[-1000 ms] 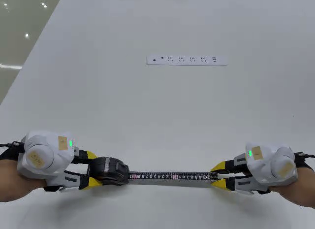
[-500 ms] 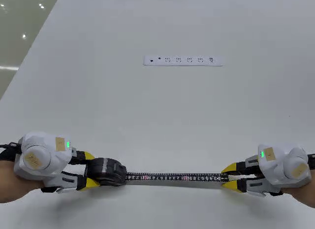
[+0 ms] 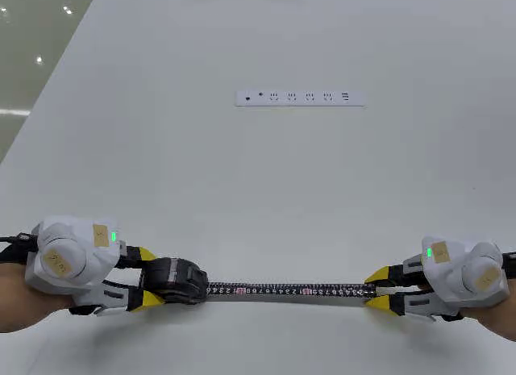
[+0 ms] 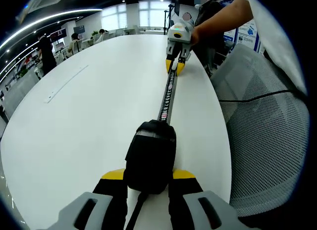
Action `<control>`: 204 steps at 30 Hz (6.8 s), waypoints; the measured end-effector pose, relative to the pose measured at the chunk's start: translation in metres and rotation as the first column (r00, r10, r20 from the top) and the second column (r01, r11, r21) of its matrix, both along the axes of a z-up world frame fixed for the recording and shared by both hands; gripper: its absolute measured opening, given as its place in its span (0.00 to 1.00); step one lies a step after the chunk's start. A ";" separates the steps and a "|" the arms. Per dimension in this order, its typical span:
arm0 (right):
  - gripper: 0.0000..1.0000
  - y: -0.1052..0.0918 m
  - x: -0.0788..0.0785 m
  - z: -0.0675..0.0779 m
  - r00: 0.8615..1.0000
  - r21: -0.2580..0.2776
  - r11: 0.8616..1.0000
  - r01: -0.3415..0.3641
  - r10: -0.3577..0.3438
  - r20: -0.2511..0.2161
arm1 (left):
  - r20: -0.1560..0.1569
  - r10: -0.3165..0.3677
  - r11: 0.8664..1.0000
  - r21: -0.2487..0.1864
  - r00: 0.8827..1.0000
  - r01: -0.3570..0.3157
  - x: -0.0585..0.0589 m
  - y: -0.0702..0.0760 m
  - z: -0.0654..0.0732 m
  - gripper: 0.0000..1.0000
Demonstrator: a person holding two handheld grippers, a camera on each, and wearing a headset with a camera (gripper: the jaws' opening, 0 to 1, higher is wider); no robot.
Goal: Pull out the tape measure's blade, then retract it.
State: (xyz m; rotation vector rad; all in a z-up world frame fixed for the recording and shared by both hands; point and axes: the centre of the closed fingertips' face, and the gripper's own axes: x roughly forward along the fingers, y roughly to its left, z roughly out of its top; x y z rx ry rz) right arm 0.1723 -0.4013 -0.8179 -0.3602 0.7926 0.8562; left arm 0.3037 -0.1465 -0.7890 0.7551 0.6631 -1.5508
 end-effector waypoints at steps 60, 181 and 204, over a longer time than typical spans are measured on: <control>0.50 0.011 -0.010 0.034 0.994 0.052 0.992 0.113 -0.113 0.003 | -0.110 0.304 0.947 -0.074 0.946 -0.313 -0.009 0.002 0.036 0.63; 0.90 0.003 -0.070 0.085 0.834 0.231 0.819 0.526 -0.550 0.048 | -0.311 0.658 0.632 -0.268 0.686 -0.727 -0.043 0.065 0.071 0.91; 0.88 0.003 -0.069 0.086 0.836 0.238 0.821 0.519 -0.545 0.056 | -0.311 0.663 0.631 -0.257 0.681 -0.732 -0.040 0.061 0.070 0.91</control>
